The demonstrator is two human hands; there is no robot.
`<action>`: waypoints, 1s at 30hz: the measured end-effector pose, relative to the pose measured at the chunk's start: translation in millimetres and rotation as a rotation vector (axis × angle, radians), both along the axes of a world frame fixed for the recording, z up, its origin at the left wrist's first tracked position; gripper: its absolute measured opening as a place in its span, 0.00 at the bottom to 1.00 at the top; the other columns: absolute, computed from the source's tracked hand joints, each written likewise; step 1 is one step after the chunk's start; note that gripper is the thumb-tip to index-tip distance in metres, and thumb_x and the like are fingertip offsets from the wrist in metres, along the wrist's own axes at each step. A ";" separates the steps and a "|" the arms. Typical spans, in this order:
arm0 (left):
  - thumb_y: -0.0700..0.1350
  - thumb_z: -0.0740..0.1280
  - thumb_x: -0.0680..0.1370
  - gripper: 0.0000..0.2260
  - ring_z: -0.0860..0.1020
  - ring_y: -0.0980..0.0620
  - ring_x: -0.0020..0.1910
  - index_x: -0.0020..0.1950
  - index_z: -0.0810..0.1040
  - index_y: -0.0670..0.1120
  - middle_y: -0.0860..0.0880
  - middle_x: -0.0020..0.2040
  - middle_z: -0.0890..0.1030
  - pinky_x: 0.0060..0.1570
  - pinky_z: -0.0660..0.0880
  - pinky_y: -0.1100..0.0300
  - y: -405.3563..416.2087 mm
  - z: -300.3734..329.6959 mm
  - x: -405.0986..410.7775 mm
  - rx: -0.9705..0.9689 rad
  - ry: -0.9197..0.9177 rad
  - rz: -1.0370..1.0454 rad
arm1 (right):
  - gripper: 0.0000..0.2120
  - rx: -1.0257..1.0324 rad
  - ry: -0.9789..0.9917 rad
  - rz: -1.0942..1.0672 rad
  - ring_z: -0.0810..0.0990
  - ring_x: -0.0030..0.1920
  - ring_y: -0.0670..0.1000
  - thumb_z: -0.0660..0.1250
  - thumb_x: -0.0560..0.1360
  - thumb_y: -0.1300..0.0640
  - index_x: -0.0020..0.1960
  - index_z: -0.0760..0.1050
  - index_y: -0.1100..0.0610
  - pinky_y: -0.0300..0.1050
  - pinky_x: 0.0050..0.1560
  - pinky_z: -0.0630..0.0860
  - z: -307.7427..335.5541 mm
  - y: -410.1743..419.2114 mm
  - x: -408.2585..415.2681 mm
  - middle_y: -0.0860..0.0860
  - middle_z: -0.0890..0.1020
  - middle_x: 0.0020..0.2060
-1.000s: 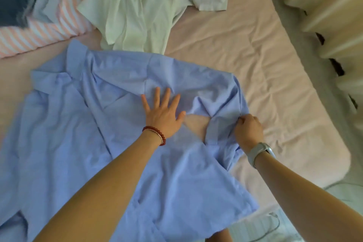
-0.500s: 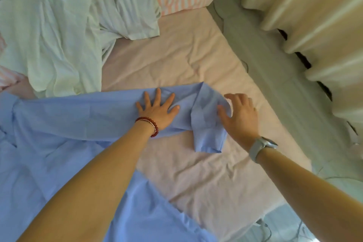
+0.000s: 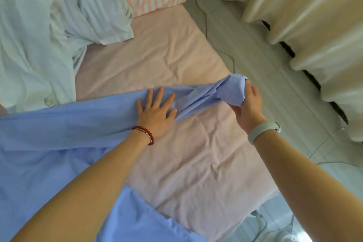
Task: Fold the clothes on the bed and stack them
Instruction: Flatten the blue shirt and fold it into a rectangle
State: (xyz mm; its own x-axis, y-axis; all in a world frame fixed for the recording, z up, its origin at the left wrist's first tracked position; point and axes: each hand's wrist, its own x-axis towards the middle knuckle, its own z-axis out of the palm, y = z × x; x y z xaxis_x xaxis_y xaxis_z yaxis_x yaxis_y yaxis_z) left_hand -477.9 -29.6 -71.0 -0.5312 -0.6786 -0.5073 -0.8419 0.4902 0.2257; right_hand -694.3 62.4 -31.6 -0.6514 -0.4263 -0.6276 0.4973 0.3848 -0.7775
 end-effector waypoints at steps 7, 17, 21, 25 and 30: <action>0.66 0.50 0.76 0.30 0.33 0.36 0.72 0.74 0.41 0.63 0.48 0.75 0.33 0.65 0.38 0.31 13.0 -15.0 -39.6 -0.046 -0.152 -0.068 | 0.13 0.019 -0.408 -0.233 0.79 0.48 0.52 0.58 0.78 0.45 0.48 0.73 0.55 0.51 0.54 0.76 -17.0 24.8 11.0 0.51 0.79 0.45; 0.72 0.61 0.67 0.45 0.34 0.41 0.73 0.74 0.38 0.62 0.50 0.76 0.34 0.67 0.41 0.35 -10.1 2.1 -32.5 0.055 -0.070 -0.048 | 0.05 -0.024 -0.127 -0.201 0.73 0.41 0.51 0.60 0.77 0.60 0.45 0.72 0.59 0.42 0.43 0.71 -0.2 -10.5 30.3 0.50 0.74 0.37; 0.52 0.66 0.76 0.26 0.52 0.47 0.75 0.72 0.63 0.51 0.47 0.76 0.55 0.72 0.50 0.51 -5.1 35.8 14.1 0.095 0.366 0.341 | 0.16 -0.095 0.259 0.140 0.60 0.27 0.42 0.57 0.78 0.59 0.32 0.59 0.53 0.34 0.28 0.59 30.6 -15.2 67.3 0.45 0.61 0.27; 0.43 0.60 0.80 0.09 0.76 0.46 0.57 0.59 0.74 0.46 0.43 0.61 0.76 0.53 0.70 0.57 0.3 86.7 103.8 0.333 0.685 0.908 | 0.12 -0.227 0.451 0.506 0.69 0.33 0.38 0.55 0.80 0.61 0.42 0.72 0.52 0.33 0.36 0.65 71.7 -9.7 134.8 0.45 0.72 0.33; 0.56 0.51 0.81 0.18 0.78 0.50 0.49 0.61 0.72 0.46 0.47 0.53 0.79 0.49 0.73 0.54 14.4 147.2 247.7 0.663 0.875 1.274 | 0.11 -0.405 0.520 0.944 0.69 0.34 0.35 0.55 0.80 0.65 0.58 0.74 0.59 0.31 0.41 0.64 119.1 5.2 247.5 0.37 0.72 0.34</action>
State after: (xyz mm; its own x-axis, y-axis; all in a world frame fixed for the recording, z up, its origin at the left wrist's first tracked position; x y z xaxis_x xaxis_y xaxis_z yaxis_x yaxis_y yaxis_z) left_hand -230.2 -15.1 76.2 -0.1072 -0.6731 -0.7318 -0.1183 -0.7221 0.6816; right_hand -446.8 67.6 87.5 -0.1054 -0.9910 -0.0826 -0.2734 0.1087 -0.9557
